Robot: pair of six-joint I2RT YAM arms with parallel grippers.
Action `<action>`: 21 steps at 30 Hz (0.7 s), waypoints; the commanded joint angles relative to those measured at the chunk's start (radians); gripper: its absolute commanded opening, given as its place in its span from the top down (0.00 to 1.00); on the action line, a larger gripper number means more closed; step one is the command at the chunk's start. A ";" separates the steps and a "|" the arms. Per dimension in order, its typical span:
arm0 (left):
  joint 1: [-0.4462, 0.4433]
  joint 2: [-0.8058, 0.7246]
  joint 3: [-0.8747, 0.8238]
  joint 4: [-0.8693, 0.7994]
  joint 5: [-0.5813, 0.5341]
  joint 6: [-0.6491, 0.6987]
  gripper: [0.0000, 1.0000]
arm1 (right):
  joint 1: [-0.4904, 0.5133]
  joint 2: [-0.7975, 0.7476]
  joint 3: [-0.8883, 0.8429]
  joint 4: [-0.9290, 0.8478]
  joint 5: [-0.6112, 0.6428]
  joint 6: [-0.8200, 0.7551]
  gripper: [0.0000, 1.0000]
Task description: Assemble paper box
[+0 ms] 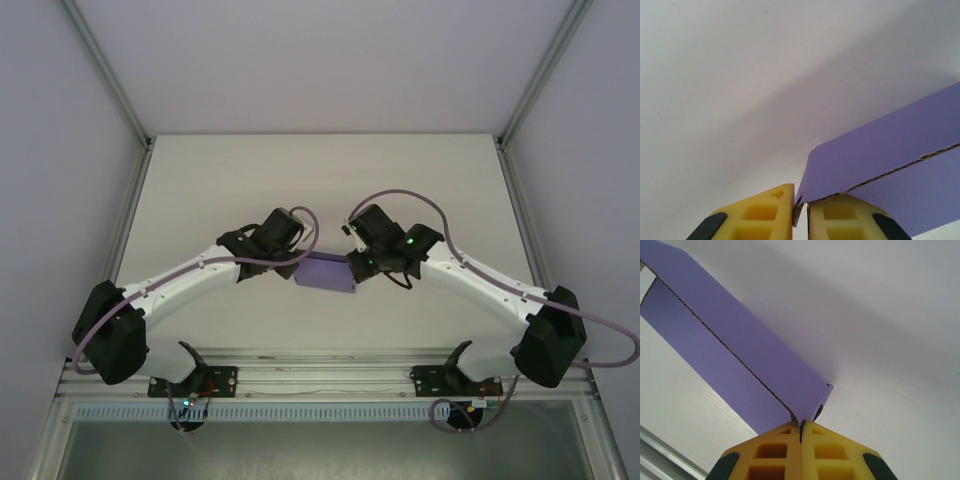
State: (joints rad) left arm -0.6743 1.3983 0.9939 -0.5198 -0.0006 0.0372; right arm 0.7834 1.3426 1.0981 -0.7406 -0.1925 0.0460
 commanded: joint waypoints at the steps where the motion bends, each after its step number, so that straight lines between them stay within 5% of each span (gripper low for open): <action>1: -0.004 0.017 0.023 0.015 -0.012 0.015 0.89 | -0.011 0.003 0.000 -0.035 -0.049 -0.023 1.00; 4: -0.004 0.012 0.030 0.019 -0.005 0.014 1.00 | -0.013 0.013 -0.014 -0.019 -0.042 -0.024 1.00; 14: -0.004 0.050 0.179 -0.182 0.161 -0.160 1.00 | -0.003 0.014 -0.062 -0.019 0.136 -0.046 1.00; 21: -0.004 0.084 0.239 -0.263 0.221 -0.337 1.00 | 0.101 0.042 -0.072 -0.008 0.373 -0.042 1.00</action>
State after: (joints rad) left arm -0.6743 1.4643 1.1881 -0.7074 0.1501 -0.1886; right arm 0.8478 1.3617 1.0462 -0.7193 0.0387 0.0135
